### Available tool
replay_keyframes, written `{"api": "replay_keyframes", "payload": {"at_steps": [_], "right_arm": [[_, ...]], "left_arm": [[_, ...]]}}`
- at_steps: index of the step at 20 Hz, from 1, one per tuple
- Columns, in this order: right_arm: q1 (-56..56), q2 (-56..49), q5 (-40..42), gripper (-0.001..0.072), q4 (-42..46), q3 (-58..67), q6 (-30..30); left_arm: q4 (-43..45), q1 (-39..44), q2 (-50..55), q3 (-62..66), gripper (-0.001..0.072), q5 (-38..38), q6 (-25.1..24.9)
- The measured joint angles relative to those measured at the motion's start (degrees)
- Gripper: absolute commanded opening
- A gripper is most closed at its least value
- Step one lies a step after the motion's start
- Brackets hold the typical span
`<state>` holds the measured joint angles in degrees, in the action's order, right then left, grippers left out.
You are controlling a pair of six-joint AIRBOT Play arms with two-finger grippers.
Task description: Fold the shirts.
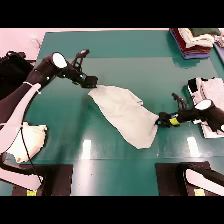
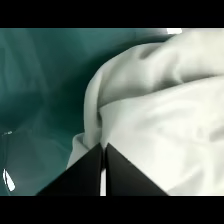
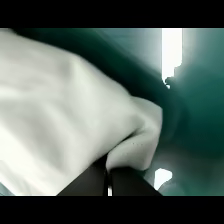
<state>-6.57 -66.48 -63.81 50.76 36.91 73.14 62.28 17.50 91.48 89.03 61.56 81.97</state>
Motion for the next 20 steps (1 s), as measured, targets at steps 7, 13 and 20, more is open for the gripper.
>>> {"api": "replay_keyframes", "payload": {"at_steps": [7, 13, 20], "right_arm": [[-2.43, 15.39, -10.16, 0.0013, 4.90, 28.44, 0.11], [-3.96, 21.70, -14.14, 0.0013, 6.14, 44.81, 3.15], [0.46, 22.51, -13.66, 0.0013, 6.69, 34.88, 5.18]], "left_arm": [[8.26, -0.39, -19.65, 14.23, 0.0024, 0.76, -0.85], [10.71, 3.34, -28.41, 17.07, 0.0024, 2.86, -1.03], [10.97, 11.50, -25.57, -0.55, 0.0025, 5.60, -1.03]]}}
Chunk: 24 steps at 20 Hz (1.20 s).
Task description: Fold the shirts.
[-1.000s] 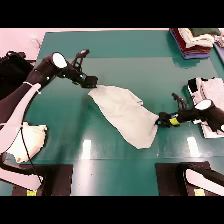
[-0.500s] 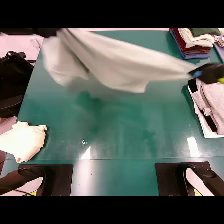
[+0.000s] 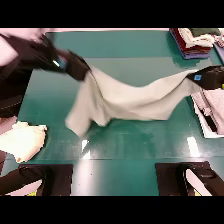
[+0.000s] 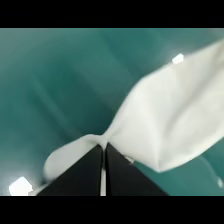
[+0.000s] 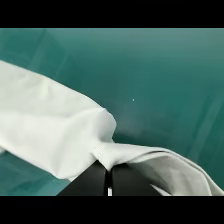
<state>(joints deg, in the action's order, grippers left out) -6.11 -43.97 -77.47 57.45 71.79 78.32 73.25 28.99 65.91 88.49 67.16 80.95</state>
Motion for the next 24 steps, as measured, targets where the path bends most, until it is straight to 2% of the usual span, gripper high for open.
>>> {"api": "replay_keyframes", "payload": {"at_steps": [5, 6, 7, 8, 11, 17, 24], "right_arm": [[-4.15, -4.15, 2.49, 0.0013, 0.66, -4.76, 0.24], [-5.07, -5.29, 2.75, 0.0013, 0.72, -5.11, 0.26], [-5.70, -6.29, 2.84, 0.0013, 0.72, -5.33, 0.24], [-6.23, -7.37, 2.91, 0.0013, 0.68, -5.51, 0.24], [-7.04, -9.40, 2.69, 0.0013, 0.70, -5.81, 0.17], [-7.50, -10.95, 4.66, 0.0013, 0.98, -5.68, 0.04], [-5.42, -15.45, 4.92, 0.0014, 0.79, -3.67, 0.00]], "left_arm": [[0.44, -1.11, 3.17, -9.55, 0.0027, -6.34, 1.55], [0.46, -2.10, 3.52, -10.27, 0.0160, -8.41, 2.60], [0.42, -3.06, 3.76, -10.75, 0.0527, -9.86, 3.37], [0.26, -4.13, 3.89, -11.08, 0.0616, -10.91, 4.00], [-0.26, -8.46, 3.80, -11.72, 0.0598, -10.54, 5.20], [-1.25, -19.96, 3.67, -13.03, 0.0598, -2.23, 5.79], [-5.22, -22.93, 3.80, -22.88, 0.0598, 0.42, 3.28]]}}
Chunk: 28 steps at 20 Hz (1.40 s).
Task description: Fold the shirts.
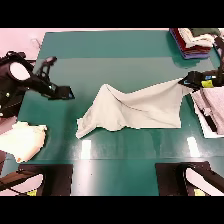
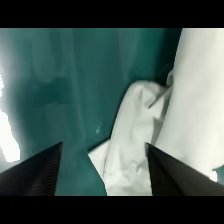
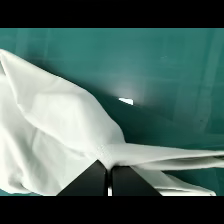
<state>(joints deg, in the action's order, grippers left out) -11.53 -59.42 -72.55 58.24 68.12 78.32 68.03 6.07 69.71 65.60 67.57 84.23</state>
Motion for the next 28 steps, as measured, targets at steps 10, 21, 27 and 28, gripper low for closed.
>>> {"api": "replay_keyframes", "payload": {"at_steps": [10, 21, 27, 28], "right_arm": [[1.86, -1.01, 0.33, 0.0014, 0.26, 0.28, 0.02], [1.88, -1.03, -0.02, 0.0014, 0.26, 0.28, 0.17], [1.88, -1.03, -0.04, 0.0014, 0.26, 0.28, 0.63], [1.88, -1.03, -0.04, 0.0014, 0.26, 0.28, 0.76]], "left_arm": [[-11.47, 1.22, 0.00, -20.24, 0.0597, -7.08, -8.35], [-15.26, 1.57, 0.04, -22.36, 0.0598, -8.90, -11.19], [-15.63, 1.57, 0.85, -22.40, 0.0598, -9.07, -11.72], [-15.67, 1.57, 1.09, -22.40, 0.0597, -9.07, -11.74]]}}
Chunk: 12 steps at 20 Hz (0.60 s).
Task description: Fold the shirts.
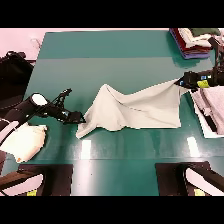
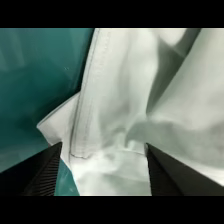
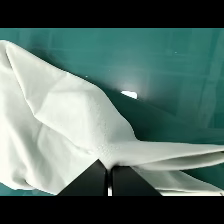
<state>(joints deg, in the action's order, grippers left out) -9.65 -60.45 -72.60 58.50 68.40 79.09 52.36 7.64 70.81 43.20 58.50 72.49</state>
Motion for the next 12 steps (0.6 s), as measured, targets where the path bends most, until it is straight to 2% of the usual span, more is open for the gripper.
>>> {"api": "replay_keyframes", "payload": {"at_steps": [5, 6, 7, 8, 12], "right_arm": [[0.00, 0.00, -0.02, 0.0014, 0.00, 0.00, 0.35], [0.00, 0.00, 0.00, 0.0014, 0.00, 0.00, 0.39], [0.00, 0.00, 0.00, 0.0014, 0.00, 0.00, 0.48], [0.00, 0.00, 0.02, 0.0014, 0.00, 0.00, 0.50], [0.00, 0.00, 0.04, 0.0014, 0.00, 0.00, 0.76]], "left_arm": [[-0.50, -0.02, 0.81, 0.02, 0.0596, 0.50, -0.37], [-0.68, -0.02, 0.92, 0.00, 0.0496, 0.72, -0.48], [-0.70, 0.00, 1.01, -0.04, 0.0262, 0.81, -0.63], [-0.44, -0.02, 1.09, -0.11, 0.0179, 1.18, -0.83], [-1.46, 0.00, 1.11, -0.79, 0.0188, 1.60, -2.82]]}}
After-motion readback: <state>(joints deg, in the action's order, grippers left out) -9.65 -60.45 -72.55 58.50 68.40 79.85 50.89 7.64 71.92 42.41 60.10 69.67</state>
